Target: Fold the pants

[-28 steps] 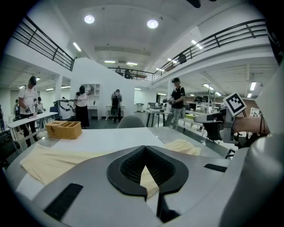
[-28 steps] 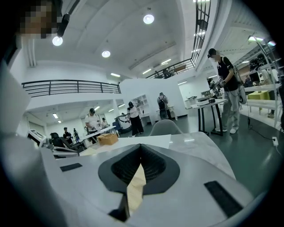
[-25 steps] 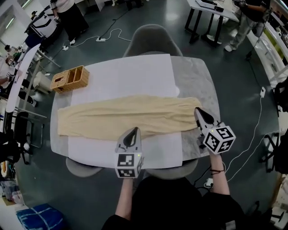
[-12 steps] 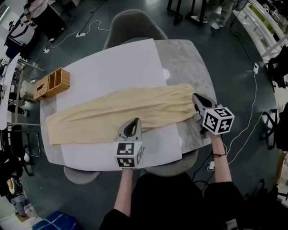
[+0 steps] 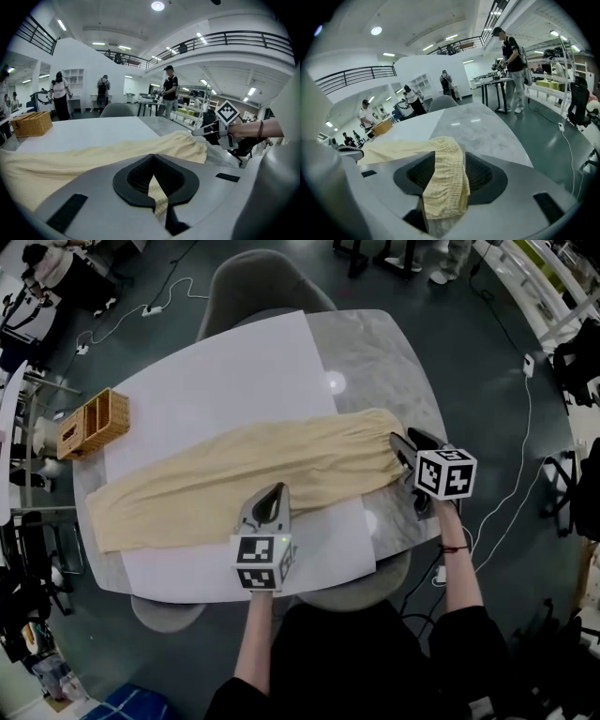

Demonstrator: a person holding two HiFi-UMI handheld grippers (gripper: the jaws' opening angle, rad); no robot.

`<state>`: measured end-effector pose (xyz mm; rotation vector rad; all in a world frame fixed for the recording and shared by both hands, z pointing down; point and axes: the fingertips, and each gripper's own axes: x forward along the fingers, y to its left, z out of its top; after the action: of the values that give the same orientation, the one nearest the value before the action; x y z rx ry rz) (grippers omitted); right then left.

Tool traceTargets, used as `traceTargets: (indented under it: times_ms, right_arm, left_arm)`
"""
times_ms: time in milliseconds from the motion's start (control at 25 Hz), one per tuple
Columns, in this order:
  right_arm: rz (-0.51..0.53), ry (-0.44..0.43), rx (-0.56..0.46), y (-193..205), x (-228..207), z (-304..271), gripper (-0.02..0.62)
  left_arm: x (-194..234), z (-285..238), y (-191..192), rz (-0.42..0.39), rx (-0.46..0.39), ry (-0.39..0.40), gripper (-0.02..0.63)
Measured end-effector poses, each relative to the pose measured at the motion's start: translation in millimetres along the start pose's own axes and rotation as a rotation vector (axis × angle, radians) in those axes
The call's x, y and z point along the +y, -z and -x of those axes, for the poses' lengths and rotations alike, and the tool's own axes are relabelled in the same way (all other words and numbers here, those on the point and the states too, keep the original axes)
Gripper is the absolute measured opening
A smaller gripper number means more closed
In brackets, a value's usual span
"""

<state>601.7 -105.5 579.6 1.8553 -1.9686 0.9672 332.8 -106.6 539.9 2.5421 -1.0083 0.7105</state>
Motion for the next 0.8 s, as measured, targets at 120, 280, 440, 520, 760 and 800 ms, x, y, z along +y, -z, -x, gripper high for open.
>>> traceTargets:
  times_ms: [120, 280, 440, 520, 760, 800]
  right_arm:
    - [-0.015, 0.0, 0.04, 8, -6, -9, 0.2]
    - [-0.029, -0.011, 0.091, 17, -9, -19, 0.212]
    - [-0.015, -0.004, 0.147, 24, -8, -26, 0.212]
    - [0.016, 0.018, 0.178, 27, -9, -27, 0.21]
    - [0.211, 0.08, 0.256, 32, -4, -30, 0.173]
    - [0.23, 0.078, 0.26, 33, -2, -31, 0.16]
  left_arm:
    - [0, -2, 2, 0.003, 0.006, 0.001, 0.008]
    - [-2, -4, 5, 0.006, 0.017, -0.001, 0.008]
    - [-3, -6, 7, 0.011, 0.019, -0.005, 0.008]
    - [-3, -5, 7, 0.014, 0.02, -0.011, 0.008]
    - [-1, -3, 7, 0.026, 0.019, -0.029, 0.008]
    - [-1, -3, 7, 0.027, 0.019, -0.033, 0.008]
